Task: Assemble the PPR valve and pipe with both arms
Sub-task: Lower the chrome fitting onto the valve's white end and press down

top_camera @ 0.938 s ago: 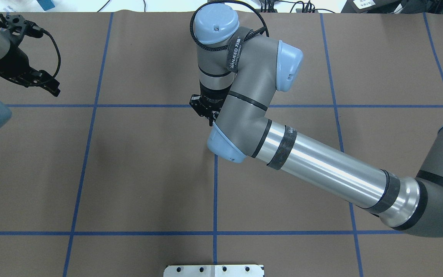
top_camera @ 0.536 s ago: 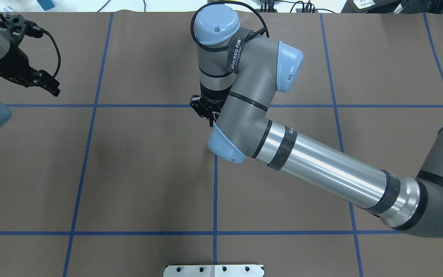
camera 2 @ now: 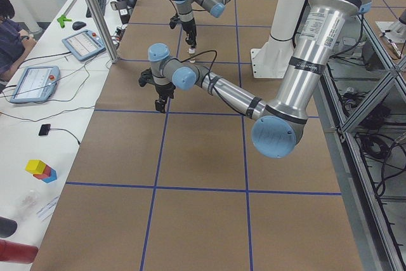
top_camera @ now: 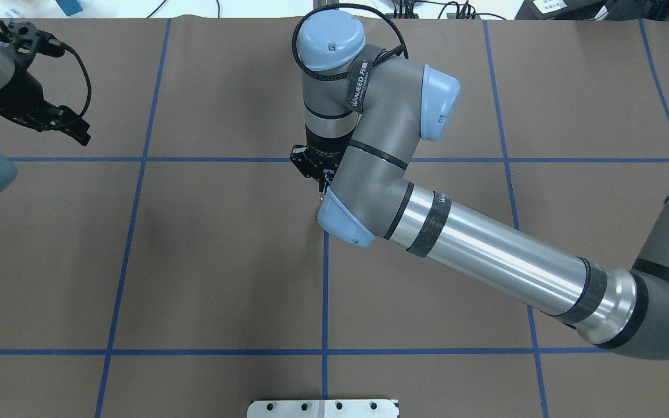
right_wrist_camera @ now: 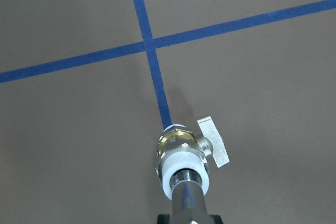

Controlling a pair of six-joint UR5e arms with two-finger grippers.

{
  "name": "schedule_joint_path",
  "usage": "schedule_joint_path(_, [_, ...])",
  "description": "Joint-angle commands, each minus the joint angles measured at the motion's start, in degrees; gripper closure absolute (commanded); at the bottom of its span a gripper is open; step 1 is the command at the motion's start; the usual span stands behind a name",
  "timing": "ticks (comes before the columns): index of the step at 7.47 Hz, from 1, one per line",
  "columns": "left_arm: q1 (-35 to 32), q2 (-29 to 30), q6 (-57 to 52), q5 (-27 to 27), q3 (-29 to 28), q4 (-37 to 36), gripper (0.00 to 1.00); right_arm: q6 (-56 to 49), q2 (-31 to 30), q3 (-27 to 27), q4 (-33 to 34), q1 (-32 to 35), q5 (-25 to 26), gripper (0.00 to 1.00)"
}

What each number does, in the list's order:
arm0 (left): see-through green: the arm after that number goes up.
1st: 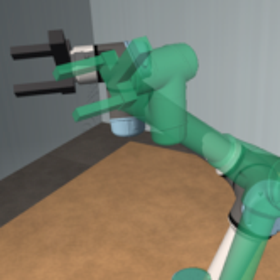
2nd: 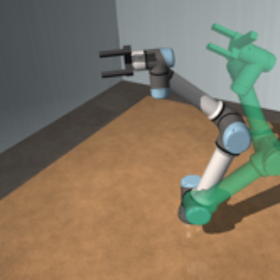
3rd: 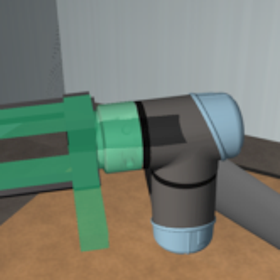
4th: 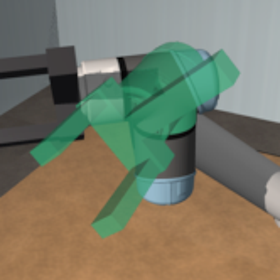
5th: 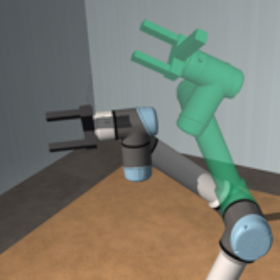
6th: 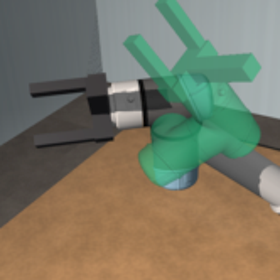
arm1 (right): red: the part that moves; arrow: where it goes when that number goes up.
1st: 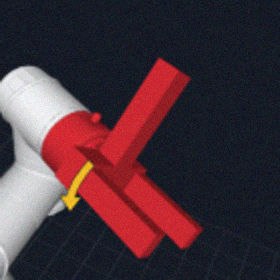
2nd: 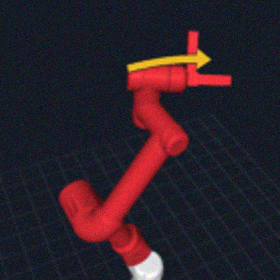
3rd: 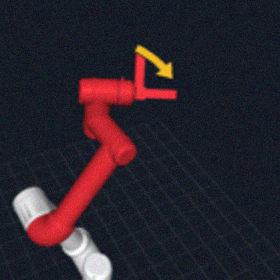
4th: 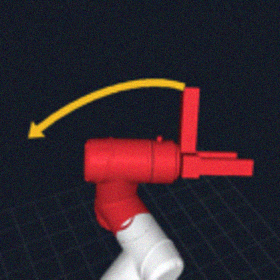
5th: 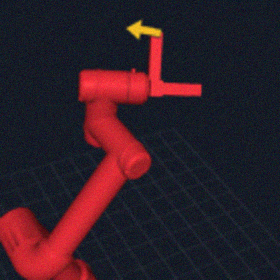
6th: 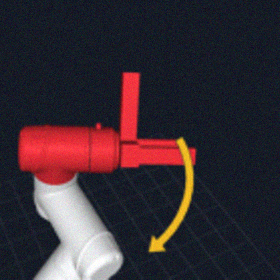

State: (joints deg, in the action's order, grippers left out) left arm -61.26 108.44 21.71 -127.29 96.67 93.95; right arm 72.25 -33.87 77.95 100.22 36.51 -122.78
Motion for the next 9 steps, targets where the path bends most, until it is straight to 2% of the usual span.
schedule_joint_path(1, [0.0,-0.1,0.0,-0.1,0.1,0.0,0.0,0.0,-0.4,-0.2,-1.0,0.0,-0.1,1.0])
schedule_joint_path(4, [0.0,-0.2,0.0,-0.1,0.0,0.0,0.0,0.3,-0.3,0.0,-1.1,0.0,-0.1,1.0])
schedule_joint_path(5, [0.0,-0.2,0.0,-0.1,0.0,0.0,0.0,-0.1,-0.3,0.1,-1.1,0.0,-0.2,0.96])
schedule_joint_path(6, [0.0,-0.2,-0.1,0.0,0.0,0.0,0.0,-0.4,-0.4,0.1,-1.2,0.0,-0.2,0.8])
schedule_joint_path(7, [0.0,-0.2,0.0,0.0,-0.1,0.0,0.0,-0.3,-0.8,0.2,-2.6,0.0,-0.1,0.68])
schedule_joint_path(9, [0.0,-0.2,0.0,-0.1,0.0,0.0,0.0,0.2,-2.1,0.4,-4.9,-0.1,-0.1,0.63])
